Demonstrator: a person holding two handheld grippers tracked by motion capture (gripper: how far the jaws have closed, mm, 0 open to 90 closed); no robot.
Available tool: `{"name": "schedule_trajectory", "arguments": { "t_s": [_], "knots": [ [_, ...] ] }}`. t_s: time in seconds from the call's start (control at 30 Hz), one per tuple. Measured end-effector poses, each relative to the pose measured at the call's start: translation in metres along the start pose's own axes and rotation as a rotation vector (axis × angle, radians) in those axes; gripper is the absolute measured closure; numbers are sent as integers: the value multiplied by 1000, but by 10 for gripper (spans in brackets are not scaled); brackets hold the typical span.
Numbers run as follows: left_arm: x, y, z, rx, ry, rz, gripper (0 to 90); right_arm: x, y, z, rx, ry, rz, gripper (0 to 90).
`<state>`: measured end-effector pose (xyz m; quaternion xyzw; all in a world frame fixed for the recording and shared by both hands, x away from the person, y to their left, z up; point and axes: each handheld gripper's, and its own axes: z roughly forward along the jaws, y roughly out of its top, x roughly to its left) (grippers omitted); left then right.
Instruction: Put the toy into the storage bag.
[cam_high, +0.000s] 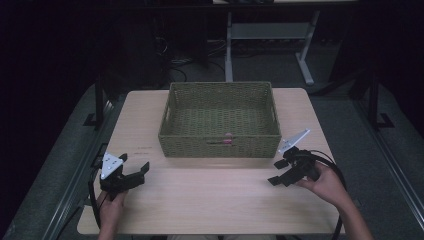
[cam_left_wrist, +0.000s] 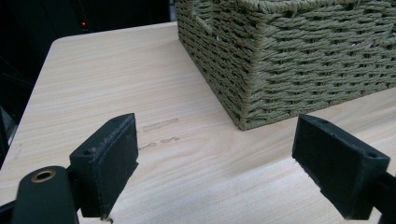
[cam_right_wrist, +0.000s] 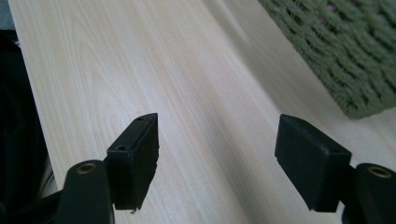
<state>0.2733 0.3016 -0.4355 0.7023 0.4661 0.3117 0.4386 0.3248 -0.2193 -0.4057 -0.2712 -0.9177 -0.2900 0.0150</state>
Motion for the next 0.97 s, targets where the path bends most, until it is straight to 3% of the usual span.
{"name": "schedule_trajectory", "arguments": {
  "t_s": [0.73,0.97],
  "knots": [
    [-1,0,0,2,-1,3,138,15,-30,10,-9,-19,24,285],
    [-1,0,1,4,-7,5,139,26,-39,14,-16,-54,22,271]
  ]
}}
